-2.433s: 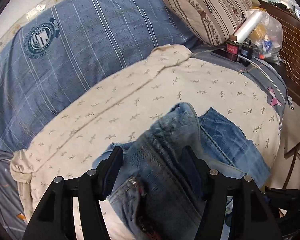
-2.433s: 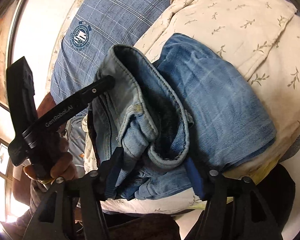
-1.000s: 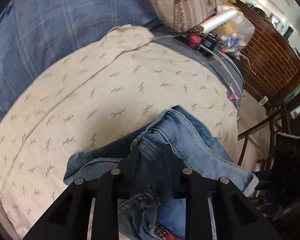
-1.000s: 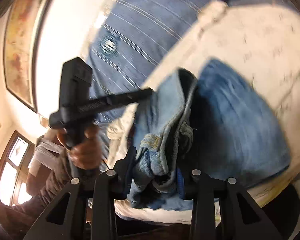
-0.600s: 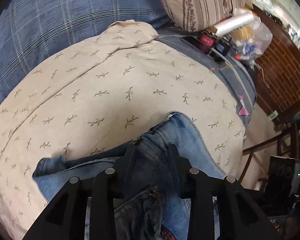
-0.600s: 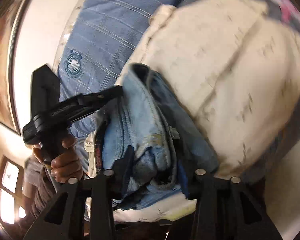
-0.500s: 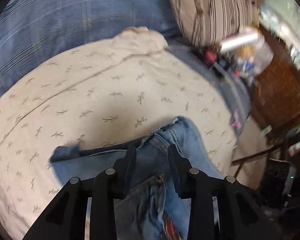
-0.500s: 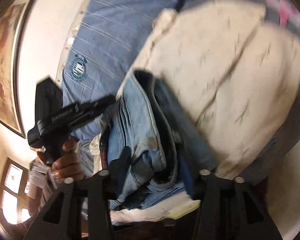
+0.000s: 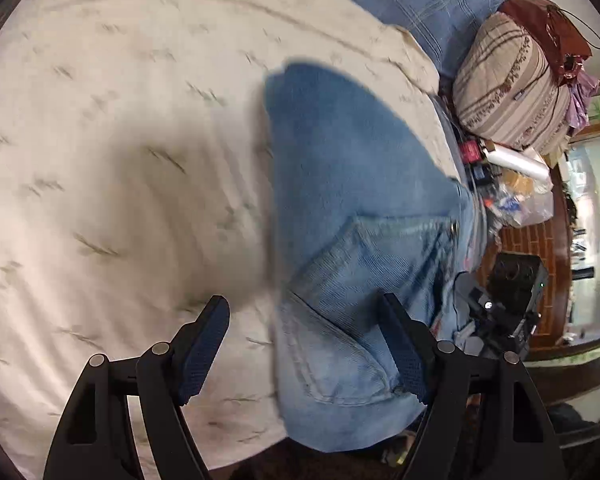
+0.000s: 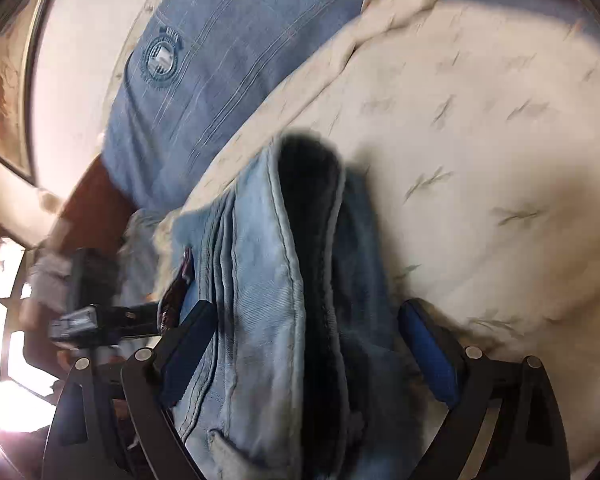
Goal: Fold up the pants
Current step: 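Lay the folded jeans down and open both grippers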
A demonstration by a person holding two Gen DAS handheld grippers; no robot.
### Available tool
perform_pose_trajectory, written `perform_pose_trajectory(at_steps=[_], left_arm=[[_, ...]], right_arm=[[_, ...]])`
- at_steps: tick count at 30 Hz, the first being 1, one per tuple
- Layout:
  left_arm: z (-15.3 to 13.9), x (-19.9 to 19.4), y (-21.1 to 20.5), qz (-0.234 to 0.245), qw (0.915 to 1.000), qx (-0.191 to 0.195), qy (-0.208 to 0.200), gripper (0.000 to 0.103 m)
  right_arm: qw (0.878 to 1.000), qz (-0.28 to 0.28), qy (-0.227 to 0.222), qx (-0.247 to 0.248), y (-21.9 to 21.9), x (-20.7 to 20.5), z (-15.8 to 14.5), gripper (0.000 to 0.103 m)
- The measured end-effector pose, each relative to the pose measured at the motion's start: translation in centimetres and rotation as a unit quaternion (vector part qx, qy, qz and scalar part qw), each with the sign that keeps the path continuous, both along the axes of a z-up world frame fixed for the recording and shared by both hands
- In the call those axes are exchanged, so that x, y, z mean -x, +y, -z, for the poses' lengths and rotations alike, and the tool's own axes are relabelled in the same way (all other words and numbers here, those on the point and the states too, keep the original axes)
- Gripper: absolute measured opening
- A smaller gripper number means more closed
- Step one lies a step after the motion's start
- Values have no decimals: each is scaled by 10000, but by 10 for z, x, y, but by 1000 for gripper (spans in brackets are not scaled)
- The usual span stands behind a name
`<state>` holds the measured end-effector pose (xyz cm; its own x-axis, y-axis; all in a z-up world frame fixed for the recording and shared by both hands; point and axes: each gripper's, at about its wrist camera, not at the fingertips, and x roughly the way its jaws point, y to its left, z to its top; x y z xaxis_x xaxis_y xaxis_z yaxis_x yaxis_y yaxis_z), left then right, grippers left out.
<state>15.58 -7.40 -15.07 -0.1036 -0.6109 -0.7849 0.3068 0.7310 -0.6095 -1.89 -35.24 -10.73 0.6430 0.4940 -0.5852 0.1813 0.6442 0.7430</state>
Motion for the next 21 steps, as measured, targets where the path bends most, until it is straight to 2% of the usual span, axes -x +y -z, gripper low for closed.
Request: perform_pose_trajectory(at_steps=[2, 3, 4, 6, 7, 9, 11, 14, 16, 19, 21], left_arm=[[7, -3, -15, 117, 9999, 15, -103, 75], [10, -4, -18, 103, 9998, 21, -152, 75], [11, -5, -20, 103, 9998, 75, -143, 62], [10, -2, -22, 143, 9997, 122, -173, 52], [5, 1, -21, 212, 9993, 161, -259, 45], [-3, 6, -18, 287, 9985, 199, -417, 41], [-12, 9, -12, 299, 9976, 213, -594, 40], [-33, -1, 10, 50, 9963, 445, -740, 39], [-50, -12, 29, -154, 9937, 520, -979, 40], [-70, -36, 56, -526, 9882, 445, -1369, 43], [-74, -54, 68, -749, 9845, 225, -1573, 45]], right_arm=[[9980, -317, -274, -480, 1, -1, -2, 95], [9985, -307, -312, -318, 2, -1, -4, 91], [9994, -286, -188, -98, 3, -3, -2, 79], [9993, -162, 134, 300, 8, -6, -2, 73], [9993, -127, 208, 274, 12, -5, -8, 68], [9986, -298, 126, 418, 29, -3, -28, 68], [9961, -474, 102, 741, 49, -3, -51, 68], [9956, -598, -11, 721, 65, -14, -76, 68], [9947, -703, -180, 724, 79, -28, -92, 68], [9925, -863, -478, 727, 91, -64, -111, 69], [9908, -955, -593, 754, 105, -92, -117, 70]])
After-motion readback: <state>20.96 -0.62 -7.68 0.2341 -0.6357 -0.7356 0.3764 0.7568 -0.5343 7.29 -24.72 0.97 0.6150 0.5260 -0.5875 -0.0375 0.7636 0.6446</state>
